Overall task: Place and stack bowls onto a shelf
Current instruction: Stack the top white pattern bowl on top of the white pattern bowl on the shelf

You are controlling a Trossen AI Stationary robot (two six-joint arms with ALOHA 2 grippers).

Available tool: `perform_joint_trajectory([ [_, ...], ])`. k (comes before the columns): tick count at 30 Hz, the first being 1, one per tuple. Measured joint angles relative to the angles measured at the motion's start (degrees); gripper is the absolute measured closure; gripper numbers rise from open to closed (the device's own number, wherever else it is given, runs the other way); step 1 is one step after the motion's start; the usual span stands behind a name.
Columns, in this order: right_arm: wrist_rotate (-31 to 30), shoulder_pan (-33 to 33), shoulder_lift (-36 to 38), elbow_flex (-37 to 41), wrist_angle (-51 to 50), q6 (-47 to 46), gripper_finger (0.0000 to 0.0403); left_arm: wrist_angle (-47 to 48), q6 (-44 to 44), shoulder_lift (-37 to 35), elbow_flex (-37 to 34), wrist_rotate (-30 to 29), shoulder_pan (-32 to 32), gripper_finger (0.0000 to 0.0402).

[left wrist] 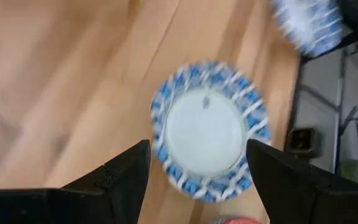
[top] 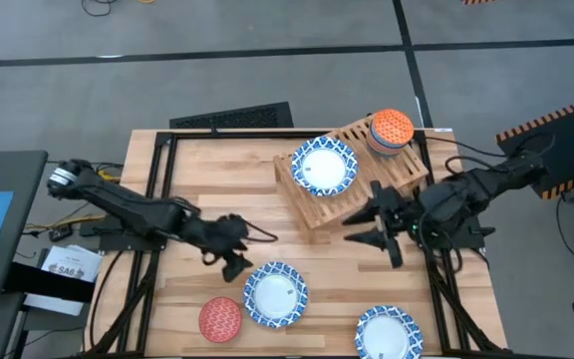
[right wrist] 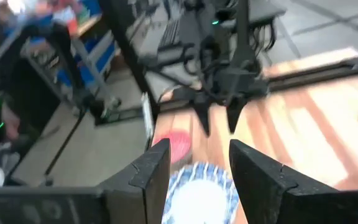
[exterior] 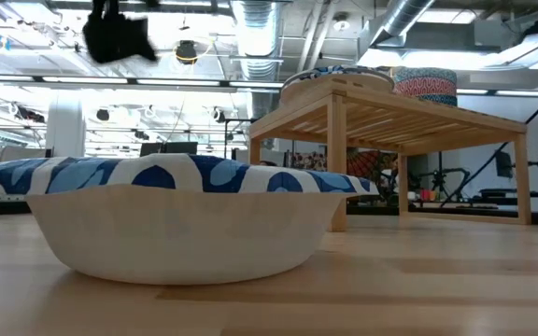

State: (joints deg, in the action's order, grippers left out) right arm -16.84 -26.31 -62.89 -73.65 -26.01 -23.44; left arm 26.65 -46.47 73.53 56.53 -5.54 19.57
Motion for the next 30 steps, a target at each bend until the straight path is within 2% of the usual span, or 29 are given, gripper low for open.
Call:
perform_joint_trajectory([
  [3, 0.04, -2.42, -0.06, 0.0, -4.06, -0.82, 0.0216, -1.91, -2.27, 4.97, -0.02, 2.31, 0.13, 0.0152],
  [9, -1.1, -6.49, -0.15, 0.0, -7.52, -2.69, 0.0219, -11.04, -5.69, 14.36, -0.02, 3.0, 0.52, 0.0152],
  [13, -1.1, -8.08, -0.08, 0.0, -7.63, -2.71, 0.0219, -9.85, -10.73, 19.22, -0.06, 3.23, -0.32, 0.0152],
  [21, -4.11, -10.05, -0.07, 0.0, -7.85, -3.57, 0.0219, -8.42, -11.85, 21.42, -0.04, -1.21, -0.68, 0.0152],
  [25, -4.14, -10.09, -0.07, 0.0, -7.85, -4.22, 0.0219, -8.16, -12.65, 21.45, -0.04, 0.9, -0.61, 0.0152],
  [30, -4.33, -9.83, -0.07, 0.0, -7.77, -4.3, 0.0219, -10.02, -13.22, 25.02, -0.1, 3.02, -0.11, 0.0152],
])
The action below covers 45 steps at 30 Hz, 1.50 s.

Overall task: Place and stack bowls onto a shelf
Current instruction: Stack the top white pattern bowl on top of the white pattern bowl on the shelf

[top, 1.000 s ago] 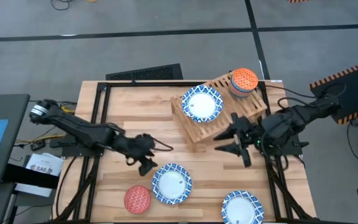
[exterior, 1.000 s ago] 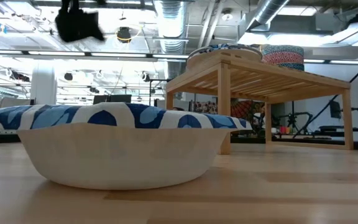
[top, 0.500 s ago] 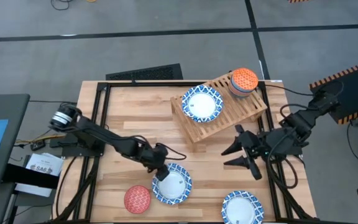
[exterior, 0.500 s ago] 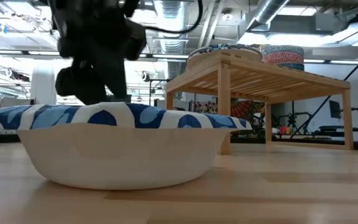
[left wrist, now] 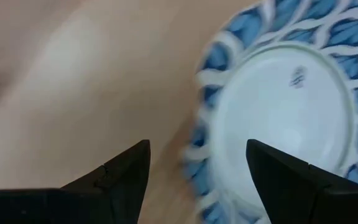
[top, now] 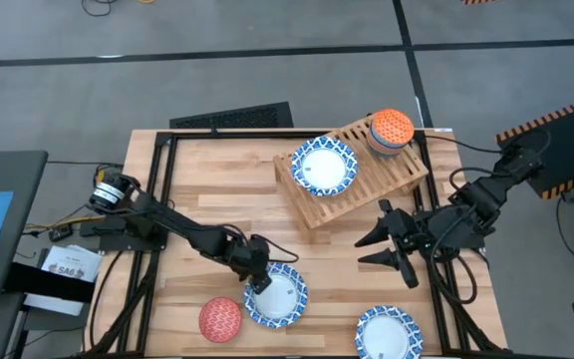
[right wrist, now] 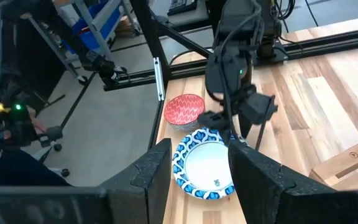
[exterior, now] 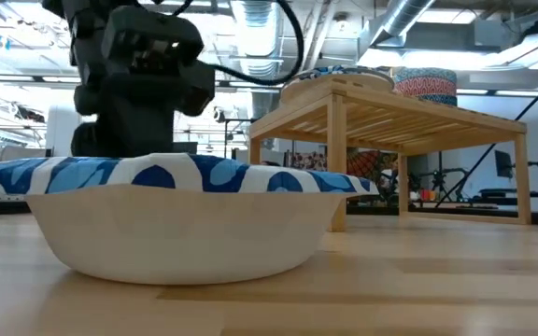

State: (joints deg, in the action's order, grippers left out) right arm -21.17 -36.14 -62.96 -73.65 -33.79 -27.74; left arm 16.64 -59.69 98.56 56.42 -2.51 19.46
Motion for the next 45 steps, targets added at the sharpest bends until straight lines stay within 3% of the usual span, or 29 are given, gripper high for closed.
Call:
perform_joint_trajectory([
  [8, -0.1, 0.78, -0.02, 0.0, 0.07, -0.38, 0.0219, 0.64, -0.61, 1.77, 0.07, 3.32, -0.14, 0.0169],
  [11, -0.22, 1.05, -0.02, 0.0, 0.14, -0.34, 0.0219, 2.35, -0.28, 0.69, 0.55, 4.75, -0.3, 0.0235],
  [14, -1.18, 1.05, -0.02, 0.0, 0.39, -0.31, 0.0219, 5.84, 3.96, -0.91, 1.86, 4.03, -0.78, 0.0347],
  [16, -1.55, 1.05, -0.02, 0.0, 1.05, -0.31, 0.0219, 6.57, 6.97, -2.71, 3.04, 1.93, -1.45, 0.0383],
  [20, -1.57, 1.05, 0.02, 0.0, 2.95, -0.19, 0.0219, 11.85, 10.97, -7.84, 5.76, -0.62, -4.44, 0.0395],
  [25, -1.55, 0.84, 0.04, 0.0, 3.41, -0.14, 0.0219, 18.98, 13.6, -16.25, 10.32, 0.81, -7.13, 0.04],
  [28, -1.48, 0.82, 0.26, 0.01, 3.99, -0.3, 0.0219, 24.39, 13.59, -20.66, 14.53, 1.62, -7.43, 0.0401],
  [31, -1.49, 0.05, 1.51, 0.02, 6.73, 0.41, 0.0219, 29.43, 14.37, -22.96, 20.77, -1.13, -7.72, 0.0401],
  [36, -1.6, -0.28, 3.4, 0.0, 16.01, 9.88, 0.0219, 32.55, 19.53, -21.19, 31.71, -4.66, -11.88, 0.0401],
  [45, -1.92, 1.68, 5.18, -0.02, 22.51, 17.74, 0.0219, 36.62, 30.3, -11.33, 48.08, -0.48, -24.99, 0.0401],
])
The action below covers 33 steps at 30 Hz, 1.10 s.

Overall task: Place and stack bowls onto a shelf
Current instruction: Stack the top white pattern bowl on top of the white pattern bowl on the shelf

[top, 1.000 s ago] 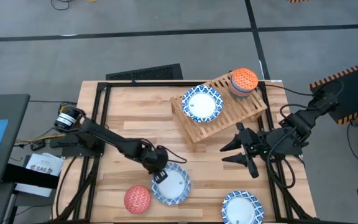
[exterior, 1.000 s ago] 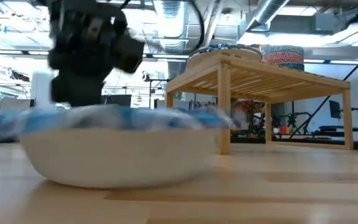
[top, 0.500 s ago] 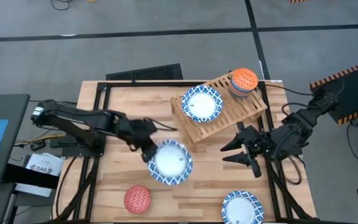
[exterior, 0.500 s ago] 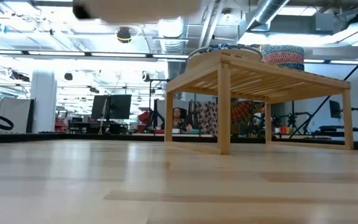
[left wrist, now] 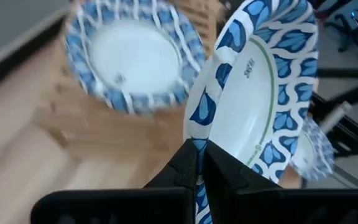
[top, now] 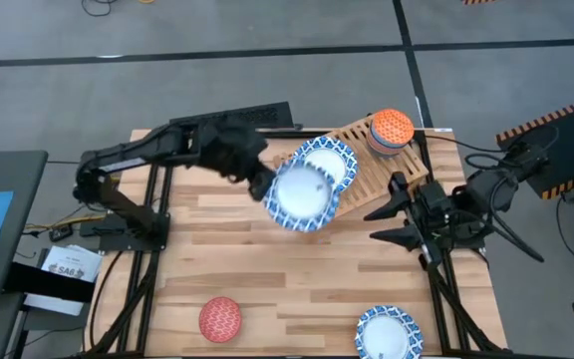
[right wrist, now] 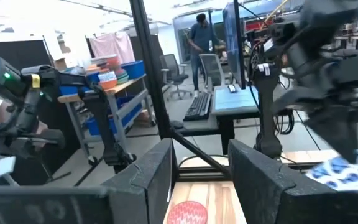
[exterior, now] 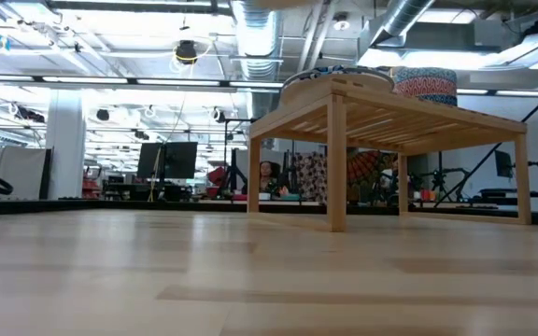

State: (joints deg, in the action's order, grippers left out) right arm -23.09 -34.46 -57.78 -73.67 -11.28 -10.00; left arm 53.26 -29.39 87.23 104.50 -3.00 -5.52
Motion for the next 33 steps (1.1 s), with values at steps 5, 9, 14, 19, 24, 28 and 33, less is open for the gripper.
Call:
perform_joint_trajectory([
  [5, 0.0, 0.13, -0.42, 0.01, -0.05, -0.04, 0.0219, -1.24, 3.63, 4.17, 3.59, 1.76, -4.16, 0.0401],
  [9, 0.0, 0.13, -0.59, 0.0, 0.13, -0.88, 0.0219, -2.7, 4.57, 6.25, 3.85, 2.32, -6.74, 0.0401],
  [14, -0.09, 0.13, -0.72, 0.02, 0.02, -0.66, 0.0219, -4.67, 4.64, 8.31, 3.85, 2.79, -9.76, 0.0401],
  [19, -0.17, 0.13, -0.7, 0.02, 0.29, -0.63, 0.0219, -7.99, 3.9, 9.16, 3.94, 4.76, -12.19, 0.0401],
  [24, -1.68, 0.11, -0.7, 0.02, 0.05, -0.59, 0.0219, -12.51, 1.18, 9.54, 3.94, 10.64, -15.5, 0.0401],
  [28, -2.97, 0.13, -0.68, 0.02, 0.34, -0.43, 0.0219, -11.43, 1.12, 9.63, 3.92, 10.81, -16.69, 0.0401],
  [33, -2.97, 0.81, -0.7, 0.02, 0.0, -0.02, 0.0219, -11.07, 0.26, 10.42, 3.9, 14.26, -18.09, 0.0401],
])
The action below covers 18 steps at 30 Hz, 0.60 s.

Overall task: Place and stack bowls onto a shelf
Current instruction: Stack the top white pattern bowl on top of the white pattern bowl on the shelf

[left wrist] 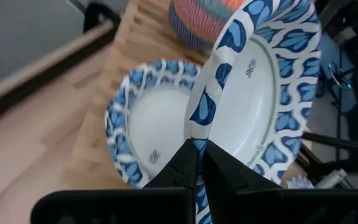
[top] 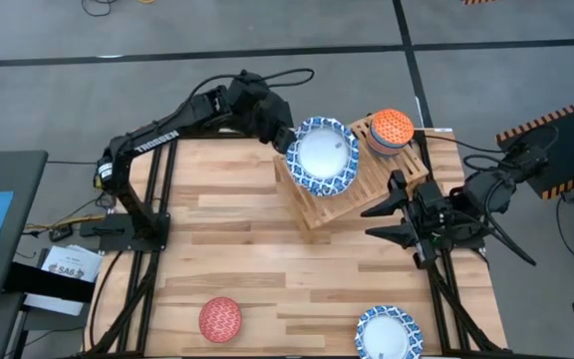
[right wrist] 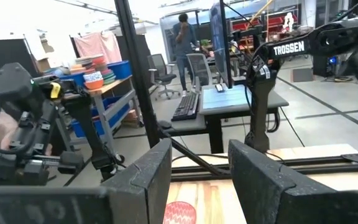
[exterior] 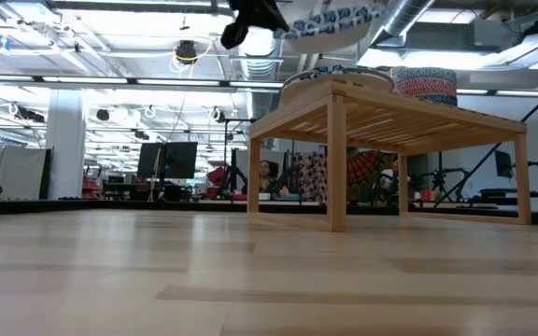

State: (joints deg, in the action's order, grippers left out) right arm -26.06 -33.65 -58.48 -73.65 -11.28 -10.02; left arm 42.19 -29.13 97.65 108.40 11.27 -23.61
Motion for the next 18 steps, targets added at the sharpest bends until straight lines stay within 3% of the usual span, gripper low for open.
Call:
perform_joint_trajectory([
  [12, 0.06, 2.67, -0.22, 0.0, -0.73, -0.03, 0.0219, -4.5, -6.6, 7.12, -0.06, 7.36, -2.85, 0.0401],
  [18, 0.1, 2.69, -0.33, 0.0, -0.74, -0.46, 0.0219, -3.95, -6.14, 8.64, -0.09, 7.75, -2.79, 0.0397],
])
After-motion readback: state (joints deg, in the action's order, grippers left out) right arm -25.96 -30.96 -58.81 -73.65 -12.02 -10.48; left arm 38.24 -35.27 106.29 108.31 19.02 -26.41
